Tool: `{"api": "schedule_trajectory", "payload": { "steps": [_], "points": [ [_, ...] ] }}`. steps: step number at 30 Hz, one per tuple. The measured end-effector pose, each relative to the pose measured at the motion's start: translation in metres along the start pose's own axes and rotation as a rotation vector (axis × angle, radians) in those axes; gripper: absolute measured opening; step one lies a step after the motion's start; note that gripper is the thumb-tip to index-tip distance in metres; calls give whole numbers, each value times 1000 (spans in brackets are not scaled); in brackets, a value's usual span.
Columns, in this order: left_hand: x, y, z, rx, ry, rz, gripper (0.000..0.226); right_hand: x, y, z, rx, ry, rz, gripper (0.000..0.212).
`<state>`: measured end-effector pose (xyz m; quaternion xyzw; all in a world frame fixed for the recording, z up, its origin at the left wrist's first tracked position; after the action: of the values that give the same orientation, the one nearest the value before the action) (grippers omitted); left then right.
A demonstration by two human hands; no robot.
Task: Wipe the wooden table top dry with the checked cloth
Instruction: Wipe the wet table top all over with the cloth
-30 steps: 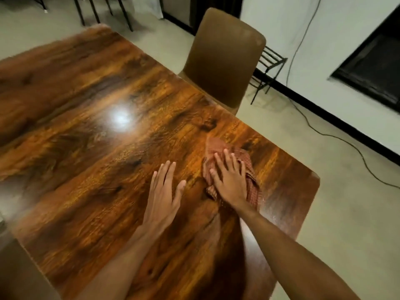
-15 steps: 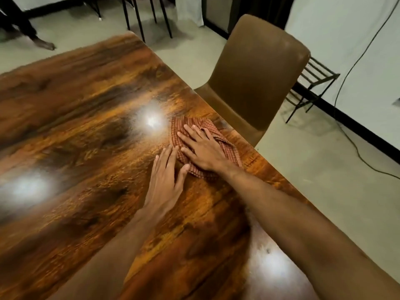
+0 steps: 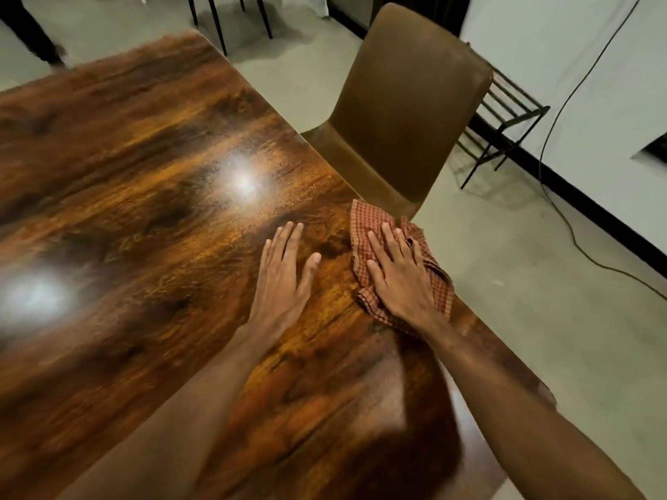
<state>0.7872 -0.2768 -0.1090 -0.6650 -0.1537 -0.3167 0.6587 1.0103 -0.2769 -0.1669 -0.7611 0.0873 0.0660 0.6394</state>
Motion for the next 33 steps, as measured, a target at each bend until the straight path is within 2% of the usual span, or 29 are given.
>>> {"api": "schedule_trajectory", "payload": {
  "steps": [5, 7, 11, 15, 16, 21, 23, 26, 27, 31, 33],
  "points": [
    [4, -5, -60, -45, 19, -19, 66, 40, 6, -90, 57, 282, 31, 65],
    [-1, -14, -88, -56, -1, -8, 64, 12, 16, -124, 51, 258, 22, 64],
    [-25, -42, -141, -61, -61, 15, 64, -58, 42, -163, -17, 36, -22, 64],
    [-79, -89, -190, -9, -106, 6, 63, -112, 40, -150, 13, 174, -2, 65],
    [-94, -102, -200, 11, -121, 14, 62, -144, 43, -146, 8, 124, -20, 64],
    [-176, -173, -248, 111, -184, 5, 61, -359, 90, -162, -80, -393, -80, 58],
    [-208, -199, -266, 150, -197, -11, 63, -391, 95, -144, -76, -390, -91, 57],
    [-257, -235, -293, 217, -256, -24, 65, -423, 99, -106, -59, -186, -54, 57],
    [-273, -246, -303, 239, -274, -38, 66, -451, 102, -104, -67, -209, -50, 57],
    [-310, -274, -334, 274, -310, -20, 66, -566, 130, -126, -123, -578, -110, 57],
    [-320, -282, -351, 287, -339, -1, 65, -578, 138, -139, -146, -608, -114, 57]
  ]
}}
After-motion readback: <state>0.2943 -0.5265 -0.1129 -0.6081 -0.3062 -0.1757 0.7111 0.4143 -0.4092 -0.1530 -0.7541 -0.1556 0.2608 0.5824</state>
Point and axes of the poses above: each hand's wrist, its own z-axis towards the middle knuckle, its own y-axis out of the palm, x = y × z, the point moved 8 cm from there along z, towards the middle knuckle, and after that the axes turned 5 degrees about y, right-handed, at the moved point
